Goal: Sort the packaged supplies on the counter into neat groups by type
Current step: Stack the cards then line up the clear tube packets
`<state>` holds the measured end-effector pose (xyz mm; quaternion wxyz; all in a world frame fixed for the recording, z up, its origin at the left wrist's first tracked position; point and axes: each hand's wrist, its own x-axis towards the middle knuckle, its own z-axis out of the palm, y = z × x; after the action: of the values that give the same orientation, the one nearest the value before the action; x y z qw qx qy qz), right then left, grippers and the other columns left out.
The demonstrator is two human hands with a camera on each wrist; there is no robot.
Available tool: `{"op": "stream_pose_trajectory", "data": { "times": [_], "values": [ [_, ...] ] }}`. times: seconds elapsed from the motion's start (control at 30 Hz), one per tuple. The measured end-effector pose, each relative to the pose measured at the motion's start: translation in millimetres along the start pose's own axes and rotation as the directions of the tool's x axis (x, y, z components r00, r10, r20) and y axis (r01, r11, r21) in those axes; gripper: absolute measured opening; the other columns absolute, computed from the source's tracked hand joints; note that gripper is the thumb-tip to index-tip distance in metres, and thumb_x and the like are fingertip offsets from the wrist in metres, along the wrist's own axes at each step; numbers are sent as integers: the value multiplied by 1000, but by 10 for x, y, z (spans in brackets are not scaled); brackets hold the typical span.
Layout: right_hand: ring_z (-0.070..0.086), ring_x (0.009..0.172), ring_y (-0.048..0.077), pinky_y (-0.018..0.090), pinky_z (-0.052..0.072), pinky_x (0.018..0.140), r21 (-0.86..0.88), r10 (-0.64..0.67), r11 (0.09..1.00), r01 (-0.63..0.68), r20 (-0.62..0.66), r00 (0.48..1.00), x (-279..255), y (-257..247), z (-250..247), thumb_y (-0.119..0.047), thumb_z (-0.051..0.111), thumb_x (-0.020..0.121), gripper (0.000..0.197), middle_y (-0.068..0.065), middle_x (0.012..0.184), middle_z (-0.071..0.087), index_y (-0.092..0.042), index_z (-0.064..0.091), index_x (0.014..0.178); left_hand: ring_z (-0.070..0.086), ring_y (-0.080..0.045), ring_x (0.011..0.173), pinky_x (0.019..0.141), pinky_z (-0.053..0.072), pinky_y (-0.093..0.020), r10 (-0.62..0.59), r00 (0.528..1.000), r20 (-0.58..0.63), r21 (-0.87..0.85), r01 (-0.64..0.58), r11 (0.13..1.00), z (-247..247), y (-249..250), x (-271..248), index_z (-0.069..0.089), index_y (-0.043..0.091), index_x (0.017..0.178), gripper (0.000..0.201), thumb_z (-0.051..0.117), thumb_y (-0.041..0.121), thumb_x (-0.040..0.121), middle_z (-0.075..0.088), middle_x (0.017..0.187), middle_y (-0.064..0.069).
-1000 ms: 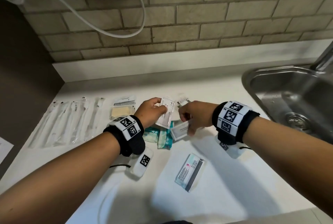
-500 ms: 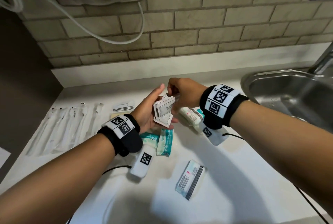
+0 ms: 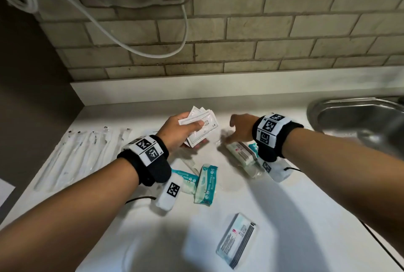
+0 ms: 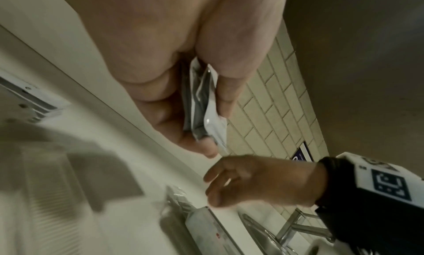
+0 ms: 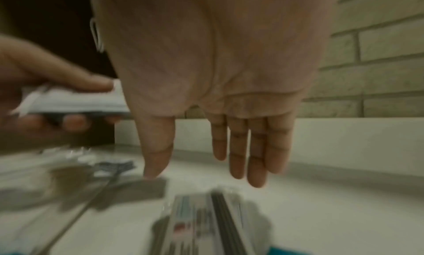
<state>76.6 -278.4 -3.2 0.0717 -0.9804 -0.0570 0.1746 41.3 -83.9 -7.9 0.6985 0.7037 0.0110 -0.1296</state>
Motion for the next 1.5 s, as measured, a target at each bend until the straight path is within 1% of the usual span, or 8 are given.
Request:
{"op": "stream_pose_trajectory", "data": {
  "times": [0.13, 0.27, 0.73, 0.9, 1.0, 1.13, 1.3, 1.5],
  "values": [
    [59, 110, 30, 42, 50, 93, -48, 75, 996, -73, 34, 997, 128, -59, 261, -59, 65, 77, 74, 9, 124, 57, -12, 44, 130, 69, -22, 53, 45, 56, -31, -54, 998, -24, -27, 53, 998, -41, -29, 64, 61, 12, 123, 32, 62, 4, 92, 71, 88, -14],
    [51, 121, 32, 43, 46, 98, -161, -7, 987, 19, 78, 997, 110, -87, 286, -36, 41, 97, 44, 11, 130, 52, -10, 50, 131, 70, -22, 52, 45, 56, -33, -98, 995, -1, -33, 98, 995, -26, -84, 92, 62, 17, 119, 29, 63, 8, 92, 72, 87, -13],
    [53, 107, 20, 29, 46, 88, 63, -73, 995, 76, -47, 996, -228, 217, 260, -32, 70, 82, 49, 0, 122, 52, -11, 57, 124, 70, -39, 79, 69, 56, -60, -136, 991, 8, 62, 135, 989, 78, -221, 11, 59, 11, 112, 37, 78, 15, 80, 72, 102, -18],
    [58, 90, 17, 27, 48, 79, 335, -74, 930, 151, -233, 970, -368, 123, 115, -18, 79, 74, 61, 4, 111, 63, -14, 48, 126, 71, -32, 92, 67, 60, -47, -85, 996, -40, 196, 91, 976, 31, -228, -58, 62, 18, 121, 73, 91, 37, 57, 73, 105, -10],
    [60, 87, 20, 28, 49, 74, 405, -111, 878, 256, -348, 931, -465, -7, 18, -14, 78, 73, 62, 6, 112, 61, -13, 47, 127, 71, -24, 92, 79, 58, -38, -37, 997, -75, 219, 53, 974, -29, -224, -128, 65, 20, 115, 53, 88, 27, 67, 74, 104, -5],
    [60, 90, 22, 33, 54, 80, 469, -188, 784, 406, -443, 876, -646, -232, -60, -15, 81, 69, 68, 2, 111, 58, -14, 46, 127, 71, -23, 80, 59, 57, -30, -34, 996, -83, 141, 45, 989, -105, -242, -242, 62, 17, 112, 45, 84, 16, 73, 72, 105, -11],
    [58, 100, 4, 6, 46, 80, 423, -380, 733, 533, -395, 836, -842, -514, 83, -12, 85, 66, 75, -3, 120, 60, -19, 44, 130, 73, -31, 70, 47, 54, -27, -38, 998, 42, -56, 40, 998, -139, -219, -486, 58, 12, 115, 31, 69, 8, 86, 73, 94, -15],
    [61, 107, 5, 2, 45, 86, 468, -419, 674, 572, -395, 817, -955, -747, 236, -5, 81, 70, 75, 2, 126, 63, -15, 43, 133, 71, -22, 60, 40, 48, -21, -26, 997, 79, -142, 37, 989, -307, -257, -692, 60, 19, 104, 15, 47, 14, 99, 74, 78, -4]
  ]
}}
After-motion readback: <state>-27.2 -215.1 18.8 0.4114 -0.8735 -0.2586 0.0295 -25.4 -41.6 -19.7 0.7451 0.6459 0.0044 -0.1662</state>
